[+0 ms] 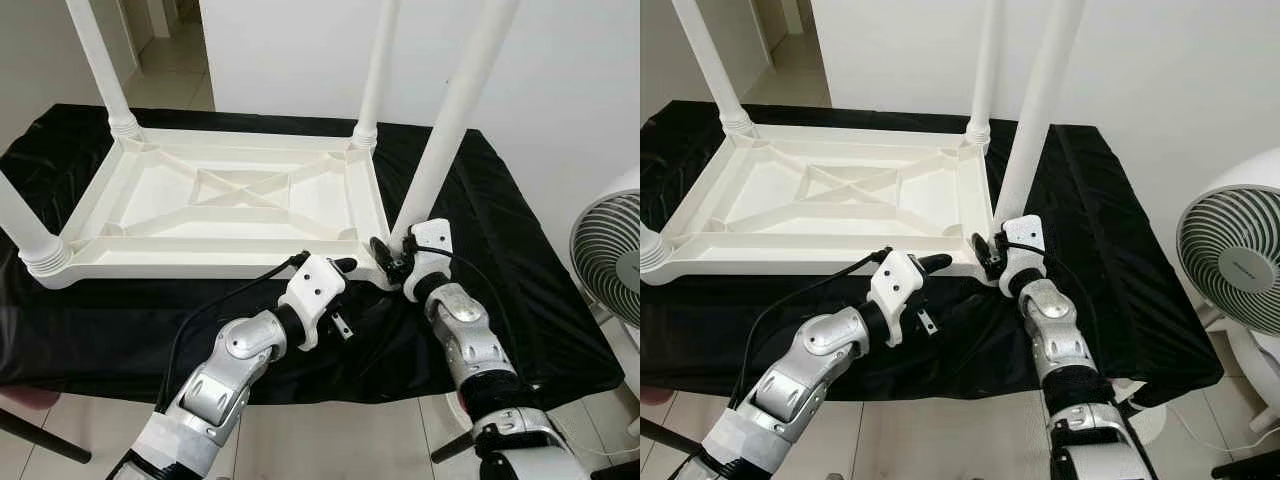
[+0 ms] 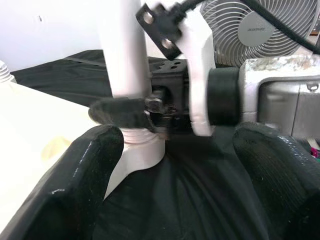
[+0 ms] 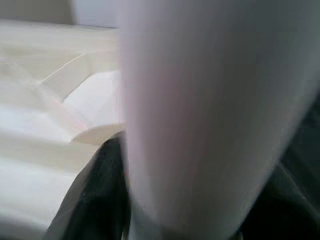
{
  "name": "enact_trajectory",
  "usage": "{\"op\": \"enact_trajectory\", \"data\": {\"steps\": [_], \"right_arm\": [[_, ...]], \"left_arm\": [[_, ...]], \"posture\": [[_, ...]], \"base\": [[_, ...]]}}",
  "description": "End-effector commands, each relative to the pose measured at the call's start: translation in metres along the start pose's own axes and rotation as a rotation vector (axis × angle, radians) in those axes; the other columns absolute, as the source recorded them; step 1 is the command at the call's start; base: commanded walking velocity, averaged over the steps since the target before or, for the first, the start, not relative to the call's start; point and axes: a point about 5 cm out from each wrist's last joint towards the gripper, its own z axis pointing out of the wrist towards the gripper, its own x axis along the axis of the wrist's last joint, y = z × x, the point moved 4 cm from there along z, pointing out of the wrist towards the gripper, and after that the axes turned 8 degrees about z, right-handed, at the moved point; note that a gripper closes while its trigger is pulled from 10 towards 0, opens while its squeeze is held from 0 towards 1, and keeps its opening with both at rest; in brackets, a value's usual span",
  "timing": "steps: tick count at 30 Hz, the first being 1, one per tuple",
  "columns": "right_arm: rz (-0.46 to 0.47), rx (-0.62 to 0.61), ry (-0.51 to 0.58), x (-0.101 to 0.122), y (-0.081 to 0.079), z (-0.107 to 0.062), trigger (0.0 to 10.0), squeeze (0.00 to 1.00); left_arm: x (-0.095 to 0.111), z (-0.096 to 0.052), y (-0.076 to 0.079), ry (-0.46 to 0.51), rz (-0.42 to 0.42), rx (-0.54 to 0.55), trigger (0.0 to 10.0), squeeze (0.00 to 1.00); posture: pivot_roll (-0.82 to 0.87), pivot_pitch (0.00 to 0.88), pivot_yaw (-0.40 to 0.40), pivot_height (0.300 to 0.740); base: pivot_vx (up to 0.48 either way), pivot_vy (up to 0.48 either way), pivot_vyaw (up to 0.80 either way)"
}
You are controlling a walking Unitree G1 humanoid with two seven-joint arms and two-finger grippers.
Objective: Building children table
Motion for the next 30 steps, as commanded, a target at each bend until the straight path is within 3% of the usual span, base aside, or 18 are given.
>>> {"op": "enact_trajectory", "data": {"steps": [1,4,7,10,12,14,16,21,22,25,27,30], "right_arm": [[0.012,-0.163,-0.056,-0.015,0.014,-0.006,10.0,0.00],[0.012,-0.163,-0.056,-0.015,0.014,-0.006,10.0,0.00],[0.040,-0.300,-0.045,-0.013,0.008,-0.007,10.0,0.00],[0.046,-0.333,-0.039,-0.011,0.007,-0.008,10.0,0.00],[0.046,-0.333,-0.039,-0.011,0.007,-0.008,10.0,0.00],[0.082,-0.265,-0.035,-0.010,-0.018,-0.006,10.0,0.00],[0.087,-0.211,-0.028,-0.008,-0.030,-0.004,10.0,0.00],[0.093,-0.212,-0.023,-0.006,-0.028,-0.004,10.0,0.00],[0.104,-0.211,-0.017,-0.006,-0.027,-0.004,10.0,1.00],[0.114,-0.201,0.005,-0.001,-0.027,-0.005,10.0,1.00],[0.144,-0.074,0.016,0.005,-0.039,-0.003,10.0,1.00],[0.141,0.003,0.023,0.009,-0.041,-0.004,10.0,1.00]], "left_arm": [[0.000,0.002,0.004,-0.004,-0.002,-0.046,10.0,0.00],[0.000,0.002,0.004,-0.004,-0.002,-0.046,10.0,0.00],[0.000,0.001,0.006,-0.003,-0.005,-0.048,10.0,0.00],[0.000,0.001,0.007,-0.003,-0.005,-0.048,10.0,0.00],[0.000,0.001,0.007,-0.003,-0.005,-0.048,10.0,0.00],[0.001,0.002,0.009,0.001,-0.010,-0.051,10.0,0.00],[0.001,0.003,0.010,0.002,-0.012,-0.051,10.0,0.00],[0.001,0.003,0.007,0.002,-0.008,-0.047,10.0,0.00],[0.002,0.003,0.008,0.003,-0.009,-0.049,10.0,0.00],[0.002,0.003,0.012,0.007,-0.014,-0.059,10.0,0.00],[0.002,0.004,0.013,0.006,-0.018,-0.054,10.0,0.00],[0.002,0.004,0.011,0.006,-0.019,-0.048,10.0,0.00]], "posture": [[0.07,0.055,-0.030,0.740],[0.07,0.055,-0.030,0.740],[0.07,0.056,-0.032,0.740],[0.07,0.056,-0.032,0.740],[0.07,0.056,-0.032,0.740],[0.08,0.059,-0.033,0.740],[0.07,0.058,-0.033,0.740],[0.08,0.056,-0.035,0.740],[0.08,0.055,-0.035,0.740],[0.07,0.056,-0.036,0.740],[0.07,0.056,-0.038,0.740],[0.08,0.057,-0.040,0.740]], "base": [[0.000,0.000,0.00],[0.000,0.000,0.00],[0.000,0.000,0.00],[0.000,0.000,0.00],[0.000,0.000,0.00],[0.000,0.000,0.00],[0.000,0.000,0.00],[0.000,0.000,0.00],[0.000,0.000,0.00],[0.000,0.000,0.00],[0.000,0.000,0.00],[0.000,0.000,0.00]]}}
